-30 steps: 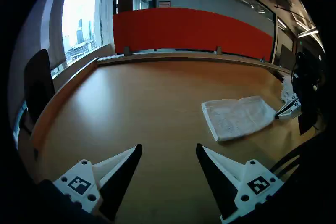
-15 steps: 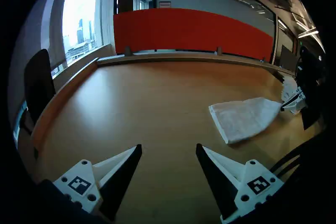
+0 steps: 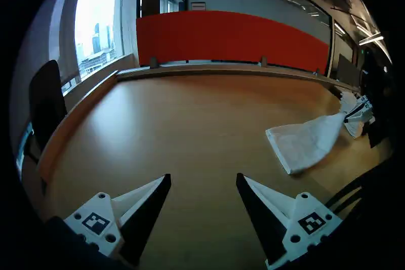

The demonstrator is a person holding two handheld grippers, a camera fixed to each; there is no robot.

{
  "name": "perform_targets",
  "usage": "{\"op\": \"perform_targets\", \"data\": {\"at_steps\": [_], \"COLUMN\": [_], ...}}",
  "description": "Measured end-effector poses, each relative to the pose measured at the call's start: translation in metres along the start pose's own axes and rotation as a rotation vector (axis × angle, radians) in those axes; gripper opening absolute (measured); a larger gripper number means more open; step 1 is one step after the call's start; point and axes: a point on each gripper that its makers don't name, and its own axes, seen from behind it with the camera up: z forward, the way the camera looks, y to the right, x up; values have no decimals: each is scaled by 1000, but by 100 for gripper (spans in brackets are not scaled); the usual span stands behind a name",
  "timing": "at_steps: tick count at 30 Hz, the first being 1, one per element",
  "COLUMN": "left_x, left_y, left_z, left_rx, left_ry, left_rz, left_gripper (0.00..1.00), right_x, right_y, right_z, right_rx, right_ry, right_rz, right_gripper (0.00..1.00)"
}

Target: Fold towel

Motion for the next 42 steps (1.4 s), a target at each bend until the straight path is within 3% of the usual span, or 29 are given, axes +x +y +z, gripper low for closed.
{"op": "perform_targets", "data": {"at_steps": [14, 24, 33, 38, 42], "left_x": [2, -3, -10, -15, -16], "left_y": [4, 2, -1, -1, -2], "left_z": [-10, -23, -32, -33, -33], "left_rx": [1, 18, 33, 36, 39], "left_ry": [12, 13, 12, 9, 8], "left_rz": [-4, -29, -39, -47, -50], "left_gripper": [96, 96, 96, 96, 96], "right_x": [61, 105, 97, 80, 77], "right_y": [-35, -92, -146, -160, -165], "right_z": [10, 34, 90, 114, 121], "right_rx": [109, 263, 412, 450, 463], "right_ry": [53, 68, -25, -84, -95], "right_rz": [-104, -212, -276, -290, -295], "right_gripper": [4, 4, 4, 4, 4]}}
